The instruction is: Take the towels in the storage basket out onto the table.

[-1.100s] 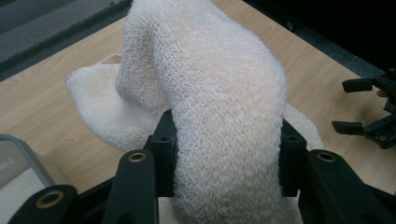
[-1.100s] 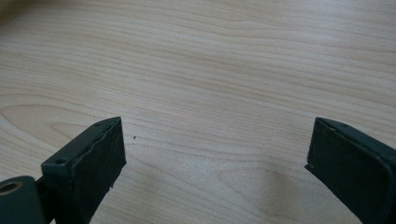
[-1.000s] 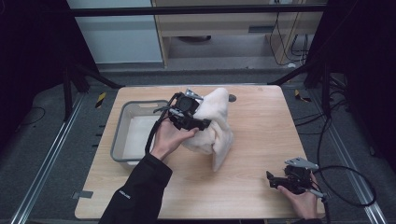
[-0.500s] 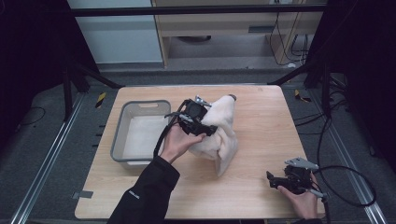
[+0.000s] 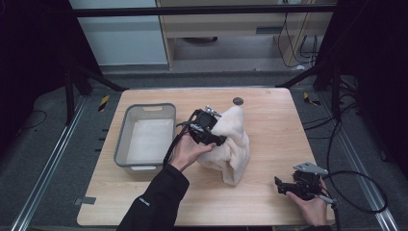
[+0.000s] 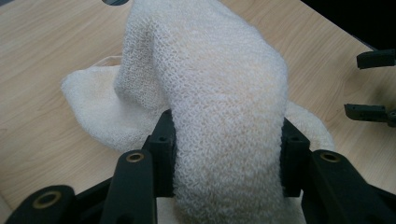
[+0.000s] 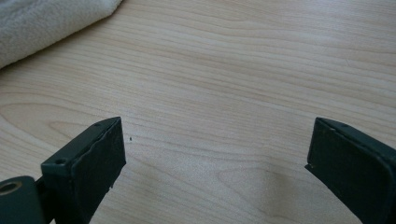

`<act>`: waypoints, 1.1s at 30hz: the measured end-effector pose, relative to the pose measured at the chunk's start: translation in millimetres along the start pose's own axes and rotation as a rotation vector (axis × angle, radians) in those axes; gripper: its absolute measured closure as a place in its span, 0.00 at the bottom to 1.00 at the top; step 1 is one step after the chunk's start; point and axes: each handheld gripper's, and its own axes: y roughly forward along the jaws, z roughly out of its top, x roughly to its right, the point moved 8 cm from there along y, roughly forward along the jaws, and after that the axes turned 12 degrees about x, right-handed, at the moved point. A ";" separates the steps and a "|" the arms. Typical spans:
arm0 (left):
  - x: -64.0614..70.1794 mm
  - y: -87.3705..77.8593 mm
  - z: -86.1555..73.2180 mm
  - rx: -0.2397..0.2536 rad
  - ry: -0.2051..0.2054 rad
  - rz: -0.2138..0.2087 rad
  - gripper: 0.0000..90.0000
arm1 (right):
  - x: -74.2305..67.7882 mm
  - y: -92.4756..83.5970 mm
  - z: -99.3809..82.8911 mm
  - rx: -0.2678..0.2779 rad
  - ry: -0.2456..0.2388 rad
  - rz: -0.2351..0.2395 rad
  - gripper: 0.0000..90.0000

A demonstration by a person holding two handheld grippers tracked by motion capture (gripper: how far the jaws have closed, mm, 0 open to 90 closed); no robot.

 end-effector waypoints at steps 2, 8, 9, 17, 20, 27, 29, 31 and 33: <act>0.4 1.8 -1.3 0.000 -0.003 -0.001 0.58 | 0.0 -0.1 0.0 0.000 0.000 0.000 0.05; 2.1 9.1 -7.5 -0.007 -0.004 -0.004 0.58 | -0.2 0.2 -0.4 -0.001 -0.002 -0.002 0.05; 2.3 10.1 -8.4 -0.007 -0.004 -0.003 0.58 | -0.3 0.2 -0.3 -0.001 -0.003 -0.002 0.05; 3.7 19.8 -17.5 -0.028 0.000 0.000 0.55 | -0.3 0.5 -0.4 -0.001 -0.005 -0.002 0.05; 4.2 23.7 -20.9 -0.039 -0.001 -0.002 0.55 | -0.4 0.4 -0.4 -0.001 -0.006 -0.002 0.05; 6.1 32.1 -27.2 -0.061 0.004 -0.001 0.51 | -0.3 0.4 -0.5 -0.001 -0.008 -0.001 0.05; 6.4 34.3 -30.0 -0.068 0.007 -0.001 0.51 | -0.3 0.5 -0.6 -0.001 -0.011 -0.001 0.05; 6.3 36.9 -32.9 -0.073 0.004 -0.002 0.50 | -0.3 0.6 -0.7 -0.002 -0.012 0.000 0.05; 5.6 39.2 -35.9 -0.079 0.000 -0.001 0.50 | -0.3 0.5 -0.6 -0.001 -0.011 -0.001 0.05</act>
